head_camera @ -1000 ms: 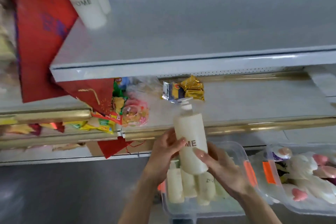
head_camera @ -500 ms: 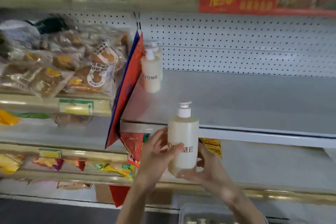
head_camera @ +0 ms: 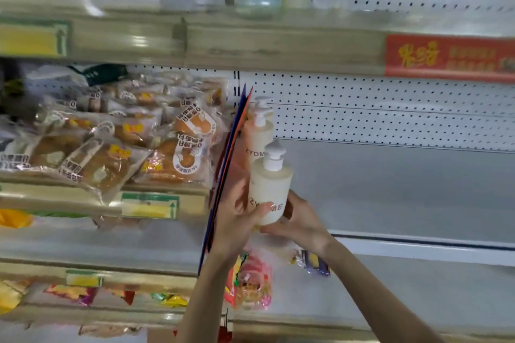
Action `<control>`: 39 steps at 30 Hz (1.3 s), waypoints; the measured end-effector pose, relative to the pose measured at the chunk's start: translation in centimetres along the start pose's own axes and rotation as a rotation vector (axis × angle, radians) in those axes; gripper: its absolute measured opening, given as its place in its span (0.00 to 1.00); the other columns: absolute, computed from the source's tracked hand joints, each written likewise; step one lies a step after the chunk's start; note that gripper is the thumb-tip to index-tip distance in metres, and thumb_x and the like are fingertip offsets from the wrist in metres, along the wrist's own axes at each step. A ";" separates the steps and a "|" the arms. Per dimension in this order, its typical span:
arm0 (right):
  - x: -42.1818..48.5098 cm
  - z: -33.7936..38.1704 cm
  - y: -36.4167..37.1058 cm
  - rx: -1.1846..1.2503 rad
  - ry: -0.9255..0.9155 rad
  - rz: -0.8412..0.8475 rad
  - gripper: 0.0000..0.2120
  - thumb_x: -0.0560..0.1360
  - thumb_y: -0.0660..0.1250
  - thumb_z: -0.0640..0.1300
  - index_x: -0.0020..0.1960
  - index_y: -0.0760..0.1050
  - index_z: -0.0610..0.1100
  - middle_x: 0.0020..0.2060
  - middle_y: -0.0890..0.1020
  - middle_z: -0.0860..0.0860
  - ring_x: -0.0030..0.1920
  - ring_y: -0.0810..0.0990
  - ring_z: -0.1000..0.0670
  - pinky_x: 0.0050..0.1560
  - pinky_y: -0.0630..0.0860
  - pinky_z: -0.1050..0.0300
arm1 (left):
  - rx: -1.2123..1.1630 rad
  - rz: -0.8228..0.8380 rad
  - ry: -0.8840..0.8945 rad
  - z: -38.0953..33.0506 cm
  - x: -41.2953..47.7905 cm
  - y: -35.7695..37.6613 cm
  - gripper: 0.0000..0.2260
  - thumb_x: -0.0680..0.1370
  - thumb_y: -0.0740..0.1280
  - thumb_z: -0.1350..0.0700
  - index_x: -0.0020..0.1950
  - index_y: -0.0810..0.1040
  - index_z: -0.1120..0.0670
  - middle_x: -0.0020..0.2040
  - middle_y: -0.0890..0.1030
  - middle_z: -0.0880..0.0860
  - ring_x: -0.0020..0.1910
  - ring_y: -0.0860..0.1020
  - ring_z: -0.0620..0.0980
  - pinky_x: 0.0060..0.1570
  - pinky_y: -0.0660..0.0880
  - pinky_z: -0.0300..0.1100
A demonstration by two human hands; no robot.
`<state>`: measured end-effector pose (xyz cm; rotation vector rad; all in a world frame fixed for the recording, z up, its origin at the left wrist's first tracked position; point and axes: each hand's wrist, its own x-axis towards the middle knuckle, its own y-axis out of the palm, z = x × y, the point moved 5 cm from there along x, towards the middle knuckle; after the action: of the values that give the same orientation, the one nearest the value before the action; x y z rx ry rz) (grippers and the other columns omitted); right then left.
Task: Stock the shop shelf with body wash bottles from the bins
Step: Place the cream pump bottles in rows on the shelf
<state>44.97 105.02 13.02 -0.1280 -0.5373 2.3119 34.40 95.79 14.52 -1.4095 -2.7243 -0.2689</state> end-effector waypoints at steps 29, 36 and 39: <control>5.7 -2.1 1.8 -0.102 0.009 -0.109 0.28 0.73 0.71 0.40 0.70 0.65 0.46 0.51 0.77 0.57 0.49 0.77 0.58 0.45 0.70 0.78 | 0.019 -0.047 -0.040 5.6 3.5 -1.1 0.29 0.77 0.68 0.58 0.75 0.60 0.47 0.74 0.66 0.48 0.71 0.67 0.45 0.71 0.64 0.52; 5.5 -1.8 2.0 -0.208 -0.008 -0.116 0.28 0.74 0.69 0.44 0.71 0.63 0.48 0.51 0.77 0.56 0.51 0.77 0.53 0.49 0.70 0.62 | 0.033 -0.030 -0.047 5.6 3.5 -1.2 0.36 0.70 0.70 0.45 0.75 0.60 0.44 0.74 0.67 0.45 0.71 0.66 0.43 0.72 0.63 0.53; 5.5 -1.8 2.0 -0.221 -0.009 -0.126 0.27 0.75 0.69 0.46 0.71 0.63 0.48 0.54 0.79 0.53 0.53 0.77 0.51 0.53 0.72 0.58 | 0.038 -0.015 -0.040 5.6 3.6 -1.1 0.34 0.72 0.68 0.47 0.75 0.59 0.43 0.74 0.65 0.45 0.72 0.65 0.43 0.72 0.62 0.53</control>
<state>40.15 108.19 10.87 -0.1838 -0.7824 2.1275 31.57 99.09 9.33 -1.3998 -2.7576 -0.1915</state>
